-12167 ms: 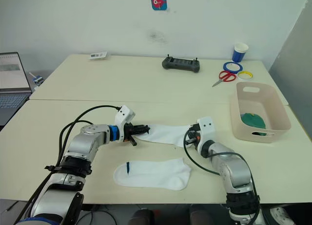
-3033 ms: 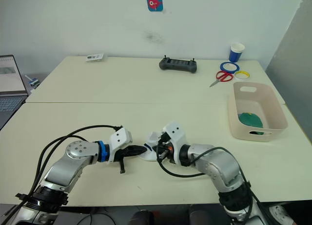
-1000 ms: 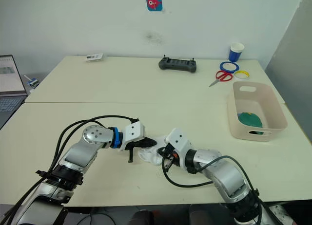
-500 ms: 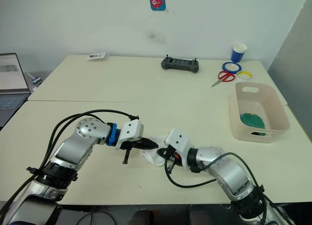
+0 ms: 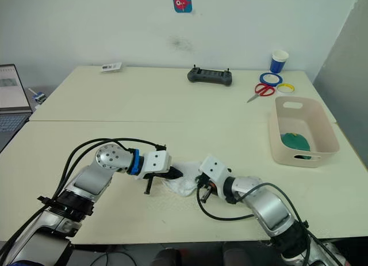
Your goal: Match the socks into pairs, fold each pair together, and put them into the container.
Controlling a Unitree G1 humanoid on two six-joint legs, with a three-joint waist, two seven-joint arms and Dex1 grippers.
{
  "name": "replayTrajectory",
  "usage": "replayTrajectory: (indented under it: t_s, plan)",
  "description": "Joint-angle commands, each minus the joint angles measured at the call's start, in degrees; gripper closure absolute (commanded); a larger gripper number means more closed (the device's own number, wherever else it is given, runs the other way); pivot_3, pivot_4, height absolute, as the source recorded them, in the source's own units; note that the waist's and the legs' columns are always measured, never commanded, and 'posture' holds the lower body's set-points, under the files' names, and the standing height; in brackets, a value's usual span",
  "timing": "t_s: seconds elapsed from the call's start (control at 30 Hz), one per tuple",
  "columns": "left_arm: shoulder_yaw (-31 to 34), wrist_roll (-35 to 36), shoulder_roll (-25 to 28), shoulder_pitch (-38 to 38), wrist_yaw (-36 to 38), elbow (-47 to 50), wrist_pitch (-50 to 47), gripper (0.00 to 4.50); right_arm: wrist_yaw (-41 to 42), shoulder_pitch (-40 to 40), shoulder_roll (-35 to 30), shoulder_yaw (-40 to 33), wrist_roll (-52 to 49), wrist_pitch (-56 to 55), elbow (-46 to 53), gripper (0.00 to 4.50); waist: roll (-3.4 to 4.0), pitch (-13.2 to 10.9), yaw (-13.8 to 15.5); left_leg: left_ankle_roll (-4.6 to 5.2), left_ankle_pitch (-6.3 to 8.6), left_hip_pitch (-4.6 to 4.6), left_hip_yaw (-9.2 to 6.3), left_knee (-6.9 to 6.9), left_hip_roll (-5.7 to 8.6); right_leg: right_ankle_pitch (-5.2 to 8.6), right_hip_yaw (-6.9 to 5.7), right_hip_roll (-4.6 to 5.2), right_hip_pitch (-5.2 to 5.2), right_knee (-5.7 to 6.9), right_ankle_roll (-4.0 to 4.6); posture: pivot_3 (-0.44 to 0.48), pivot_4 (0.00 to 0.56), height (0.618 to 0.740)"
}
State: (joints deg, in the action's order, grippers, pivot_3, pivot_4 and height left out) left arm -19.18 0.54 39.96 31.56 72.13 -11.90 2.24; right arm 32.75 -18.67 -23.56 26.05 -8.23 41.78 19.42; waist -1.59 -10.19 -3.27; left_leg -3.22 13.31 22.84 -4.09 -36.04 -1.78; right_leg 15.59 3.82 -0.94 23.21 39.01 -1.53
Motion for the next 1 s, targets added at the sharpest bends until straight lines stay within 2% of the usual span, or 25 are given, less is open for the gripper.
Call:
replayTrajectory:
  t_s: [0.03, 0.17, 0.3, 0.43, 0.63, 0.83, 0.93, 1.0]
  plan:
    - [1.6, 0.7, 1.9, -1.2, 1.8, -1.9, 2.0, 4.50, 0.7, 1.4, -2.2, -0.3, 1.5, -1.1, 1.7, 4.47, 0.00, 0.0, 0.0, 0.00, 0.00, -0.01, 0.00, 0.00, 0.00, 0.00, 0.00, 0.00, 0.00, 0.02, 0.00, 0.000, 0.150, 0.740]
    - [4.9, 7.0, 0.6, 0.5, 3.0, 3.0, -3.0, 4.50, 0.9, 1.1, 0.6, -4.4, -2.6, -2.4, 6.0, 4.47, -0.01, 0.0, 0.0, 0.00, 0.00, 0.02, -0.02, -0.01, 0.00, 0.00, -0.03, 0.00, 0.00, 0.04, 0.00, 0.000, 0.150, 0.740]
    - [6.1, 10.9, -0.9, 1.2, 1.7, 10.0, -10.8, 4.50, 0.9, 1.3, 0.9, -4.3, -2.1, -1.8, 6.4, 4.47, -0.02, 0.0, 0.0, 0.00, 0.00, 0.12, -0.03, -0.02, 0.00, 0.00, -0.03, 0.00, 0.04, -0.02, -0.01, 0.000, 0.150, 0.740]
    - [3.5, 8.8, -1.4, -1.9, 1.1, 12.9, -11.1, 4.50, 0.9, 1.1, 1.2, -3.3, -1.4, -1.8, 5.4, 4.47, -0.01, 0.0, 0.0, 0.00, 0.00, 0.10, -0.03, -0.01, 0.01, 0.00, -0.02, 0.01, 0.04, -0.02, -0.01, 0.000, 0.150, 0.740]
    - [1.3, 2.0, 1.0, -5.0, 0.0, 8.3, -3.7, 4.50, 1.0, 1.5, 0.7, -2.7, -0.9, -1.3, 5.1, 4.47, -0.01, 0.0, 0.0, 0.00, 0.00, 0.04, -0.03, -0.01, -0.01, 0.00, -0.01, -0.02, 0.04, 0.05, 0.00, 0.000, 0.150, 0.740]
    - [3.8, 3.8, 1.7, -5.5, -0.6, 8.8, -4.3, 4.50, 0.9, 3.3, 0.0, -2.2, -0.3, -1.4, 6.0, 4.47, -0.01, 0.0, 0.1, 0.00, 0.00, 0.06, -0.02, -0.02, 0.01, 0.00, -0.01, 0.01, 0.03, 0.02, 0.00, 0.000, 0.150, 0.740]
    - [7.5, 9.5, 0.8, -5.0, -1.8, 14.2, -11.7, 4.50, -0.9, 3.3, 2.3, -5.2, -1.9, 0.5, 7.6, 4.47, -0.01, 0.0, 0.1, 0.00, 0.00, 0.05, -0.03, -0.02, 0.00, 0.00, -0.03, 0.00, 0.04, 0.04, 0.00, 0.000, 0.150, 0.740]
    - [8.7, 10.8, 1.2, -4.8, -2.2, 16.2, -14.6, 4.50, -1.8, 3.4, 3.3, -7.0, -2.7, 2.1, 8.7, 4.47, -0.01, 0.0, 0.0, 0.00, 0.00, 0.07, -0.05, -0.01, -0.02, 0.00, -0.03, -0.01, 0.05, 0.05, 0.00, 0.000, 0.150, 0.740]
